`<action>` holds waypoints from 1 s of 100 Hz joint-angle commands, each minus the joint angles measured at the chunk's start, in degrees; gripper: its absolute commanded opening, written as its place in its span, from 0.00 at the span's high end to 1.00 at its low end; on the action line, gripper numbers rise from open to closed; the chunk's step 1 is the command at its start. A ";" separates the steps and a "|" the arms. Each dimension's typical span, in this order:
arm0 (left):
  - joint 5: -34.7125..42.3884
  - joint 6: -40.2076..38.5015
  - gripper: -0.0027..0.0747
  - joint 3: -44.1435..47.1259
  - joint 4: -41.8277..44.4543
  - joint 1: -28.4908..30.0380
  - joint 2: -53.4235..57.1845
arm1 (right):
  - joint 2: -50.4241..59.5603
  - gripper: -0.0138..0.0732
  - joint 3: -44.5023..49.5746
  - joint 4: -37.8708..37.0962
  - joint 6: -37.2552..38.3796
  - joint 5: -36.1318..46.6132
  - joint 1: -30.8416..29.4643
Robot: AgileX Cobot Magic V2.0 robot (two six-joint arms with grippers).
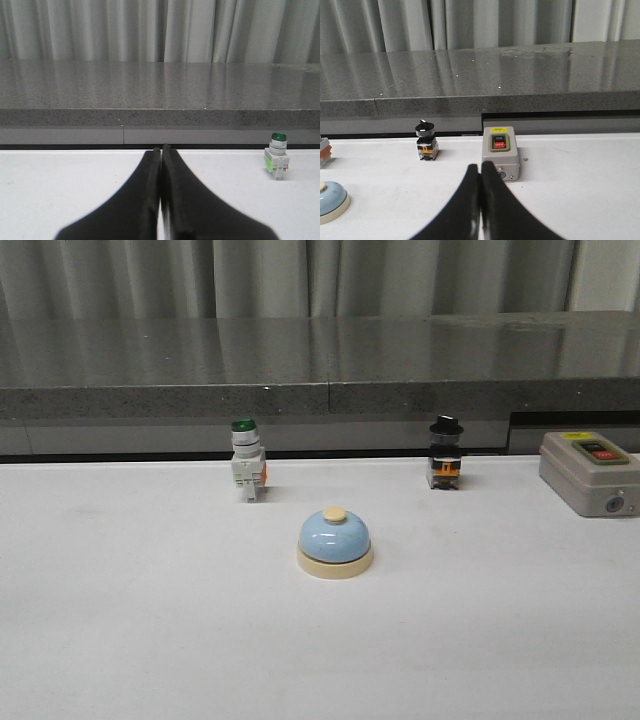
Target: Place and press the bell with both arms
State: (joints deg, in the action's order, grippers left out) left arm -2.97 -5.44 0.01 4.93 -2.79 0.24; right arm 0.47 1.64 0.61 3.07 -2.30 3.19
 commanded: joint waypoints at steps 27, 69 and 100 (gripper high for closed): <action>5.05 -0.50 0.99 2.41 -0.61 0.13 1.69 | 0.93 0.91 -0.92 -0.61 -0.76 4.83 -0.30; 5.05 -0.50 0.99 2.41 -0.61 0.13 1.69 | 0.93 0.91 -0.92 -0.61 -0.76 4.83 -0.30; 5.05 -0.50 0.99 2.41 -0.61 0.13 1.69 | 0.76 0.91 -2.38 -0.61 -0.57 6.69 -0.30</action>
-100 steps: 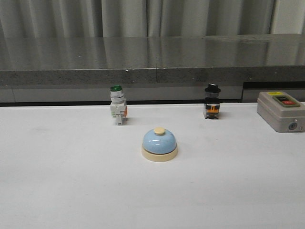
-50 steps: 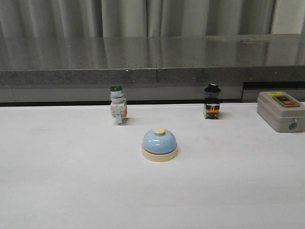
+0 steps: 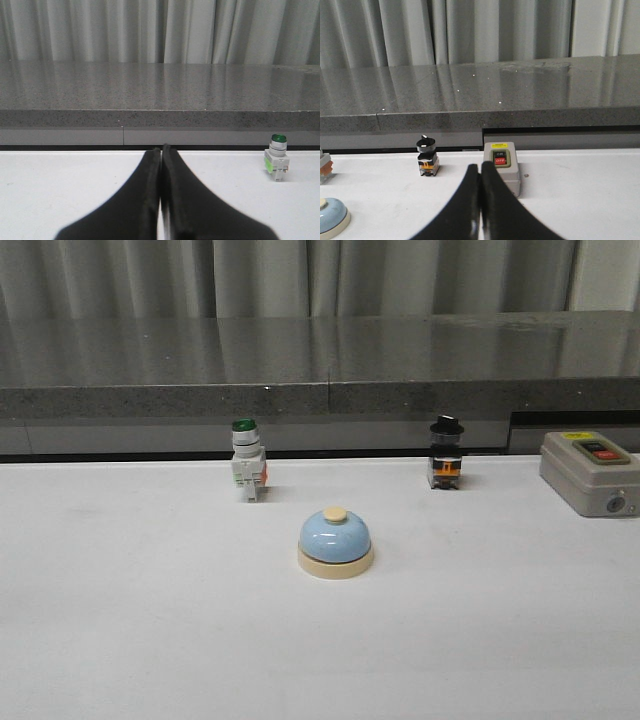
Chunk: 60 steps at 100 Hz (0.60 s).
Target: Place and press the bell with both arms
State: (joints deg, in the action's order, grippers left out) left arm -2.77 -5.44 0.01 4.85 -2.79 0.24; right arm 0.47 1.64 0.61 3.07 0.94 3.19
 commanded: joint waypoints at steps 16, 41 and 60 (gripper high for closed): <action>4.84 -0.50 0.99 2.41 -0.53 0.13 1.69 | -2.62 0.91 -9.60 -0.61 0.72 -6.78 -0.30; 4.84 -0.50 0.99 2.41 -0.53 0.13 1.69 | -19.55 0.91 -27.64 -0.61 0.72 -20.93 -0.30; 4.84 -0.50 0.99 2.41 -0.53 0.13 1.69 | -35.02 0.91 -42.48 -0.08 0.72 -36.27 -0.30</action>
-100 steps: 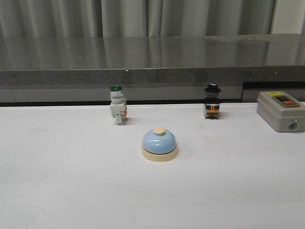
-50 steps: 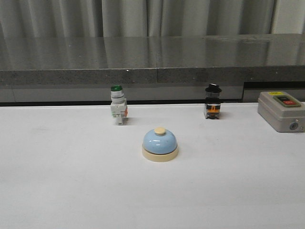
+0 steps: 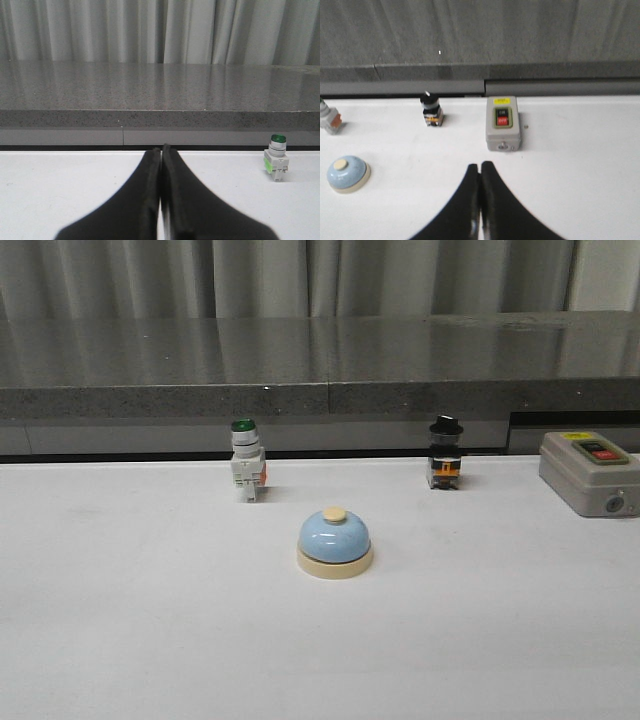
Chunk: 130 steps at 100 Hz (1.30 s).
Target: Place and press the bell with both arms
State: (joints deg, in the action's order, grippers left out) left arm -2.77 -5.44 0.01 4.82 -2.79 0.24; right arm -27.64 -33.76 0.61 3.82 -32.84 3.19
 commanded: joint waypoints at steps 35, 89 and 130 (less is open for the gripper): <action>4.84 -0.50 0.99 2.41 -0.49 0.13 1.69 | -26.82 0.91 -13.84 10.11 -1.63 -2.79 1.12; 4.84 -0.50 0.99 2.41 -0.49 0.13 1.69 | -57.04 0.91 -30.21 10.27 -2.92 0.23 18.68; 4.84 -0.50 0.99 2.41 -0.49 0.13 1.69 | -71.95 0.91 -42.44 10.74 -2.92 0.07 26.69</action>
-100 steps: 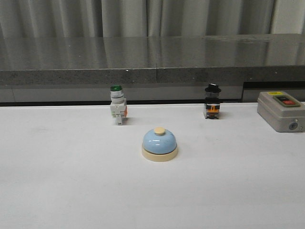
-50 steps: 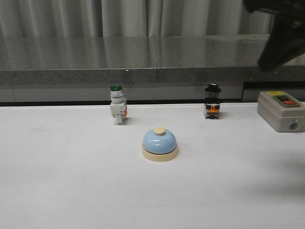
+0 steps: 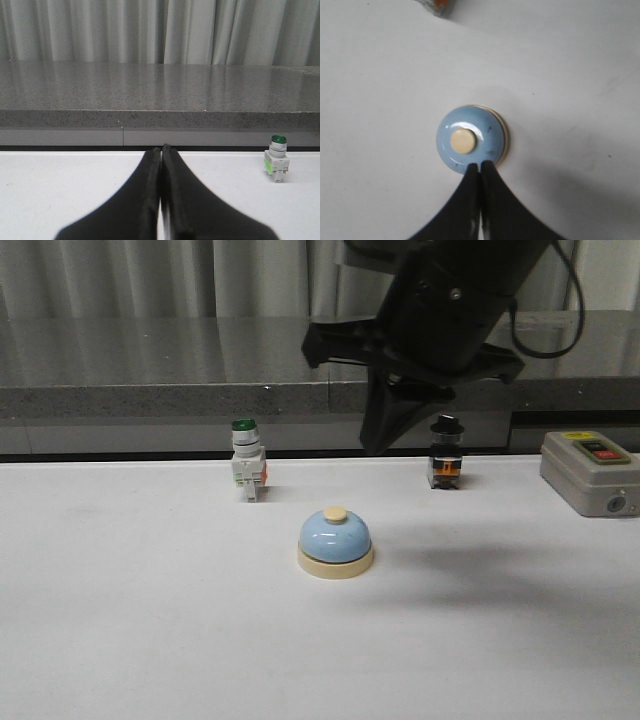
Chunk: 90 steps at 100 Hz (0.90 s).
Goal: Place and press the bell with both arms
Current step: 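Move the right gripper over the bell's cream button, then press down on the bell button with the closed right gripper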
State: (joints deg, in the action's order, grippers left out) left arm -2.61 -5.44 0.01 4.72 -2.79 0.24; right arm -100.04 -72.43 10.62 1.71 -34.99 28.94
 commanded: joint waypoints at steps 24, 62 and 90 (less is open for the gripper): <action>4.69 -0.50 0.99 2.41 -0.40 0.13 1.69 | -4.44 0.91 -7.63 1.32 -0.80 2.17 1.94; 4.69 -0.50 0.99 2.41 -0.40 0.13 1.69 | -8.32 0.91 -7.93 1.36 -0.80 1.69 1.94; 4.69 -0.50 0.99 2.41 -0.40 0.13 1.69 | -10.45 0.91 -7.93 1.36 -0.80 -0.11 1.94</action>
State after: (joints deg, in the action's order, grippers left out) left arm -2.51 -5.44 0.01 4.72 -2.79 0.24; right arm -112.64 -79.06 11.47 1.62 -34.97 30.77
